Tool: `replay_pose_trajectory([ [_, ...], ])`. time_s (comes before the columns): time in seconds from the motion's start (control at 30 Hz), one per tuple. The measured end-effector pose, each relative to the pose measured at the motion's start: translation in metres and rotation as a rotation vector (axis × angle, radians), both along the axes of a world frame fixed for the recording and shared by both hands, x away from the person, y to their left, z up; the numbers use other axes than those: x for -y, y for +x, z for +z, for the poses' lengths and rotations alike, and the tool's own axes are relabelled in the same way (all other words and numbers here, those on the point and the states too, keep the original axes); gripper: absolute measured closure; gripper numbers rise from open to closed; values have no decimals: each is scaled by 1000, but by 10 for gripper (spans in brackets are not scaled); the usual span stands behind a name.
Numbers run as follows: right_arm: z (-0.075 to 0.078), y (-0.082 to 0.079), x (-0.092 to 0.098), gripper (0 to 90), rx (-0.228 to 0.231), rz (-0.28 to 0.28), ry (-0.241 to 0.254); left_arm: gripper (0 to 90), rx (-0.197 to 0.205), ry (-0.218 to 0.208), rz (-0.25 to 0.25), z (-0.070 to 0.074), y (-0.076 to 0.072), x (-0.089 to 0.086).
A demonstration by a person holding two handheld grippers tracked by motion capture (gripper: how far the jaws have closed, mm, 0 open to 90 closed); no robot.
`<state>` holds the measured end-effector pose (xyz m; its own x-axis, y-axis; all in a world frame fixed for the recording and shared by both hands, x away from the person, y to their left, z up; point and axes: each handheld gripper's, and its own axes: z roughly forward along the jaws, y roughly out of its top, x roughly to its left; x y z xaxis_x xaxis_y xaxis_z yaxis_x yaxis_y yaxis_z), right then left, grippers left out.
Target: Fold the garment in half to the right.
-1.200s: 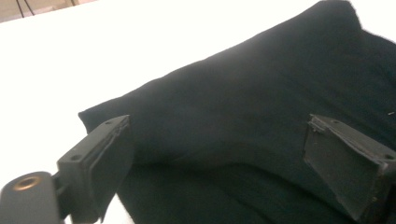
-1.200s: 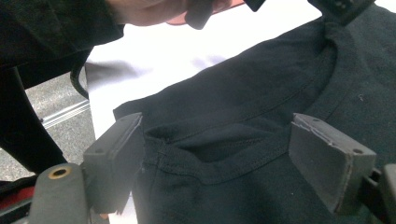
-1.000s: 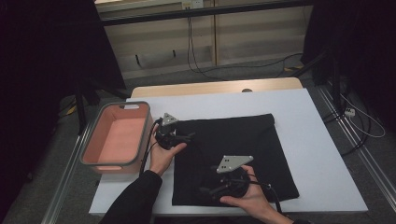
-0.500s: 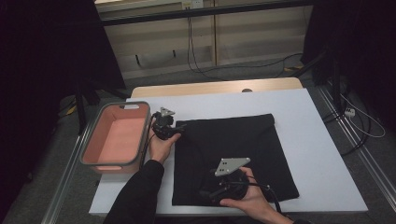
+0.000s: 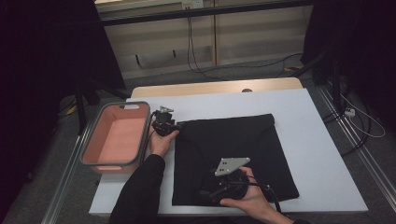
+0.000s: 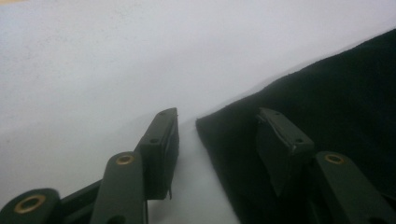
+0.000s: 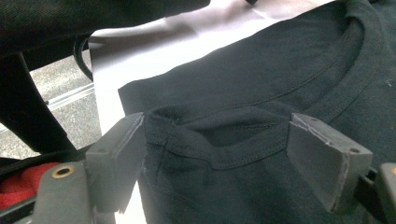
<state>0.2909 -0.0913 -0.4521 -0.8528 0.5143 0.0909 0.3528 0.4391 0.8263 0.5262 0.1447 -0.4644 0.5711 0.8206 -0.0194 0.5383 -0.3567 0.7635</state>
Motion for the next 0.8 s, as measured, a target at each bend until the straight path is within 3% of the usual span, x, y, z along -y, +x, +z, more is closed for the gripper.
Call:
replay_pose_trajectory([
  [0.2,-1,0,-2,203,-4,5,-6,525,-21,16,-8,2,4,6],
  [0.37,-1,0,-2,206,-5,2,-2,697,-67,-2,-43,5,-2,10],
  [0.47,-1,-1,-4,206,-3,8,-5,779,-54,25,-73,6,-3,12],
  [0.6,0,-1,-6,209,-3,12,-10,863,-73,18,-65,8,-1,13],
  [0.67,1,-1,-8,213,0,17,-14,868,-78,-6,-52,7,0,11],
  [0.7,1,-1,-9,213,-1,17,-11,869,-90,-46,-34,6,1,7],
  [0.8,2,1,-13,212,-1,26,-16,872,-85,-70,-13,8,1,4],
])
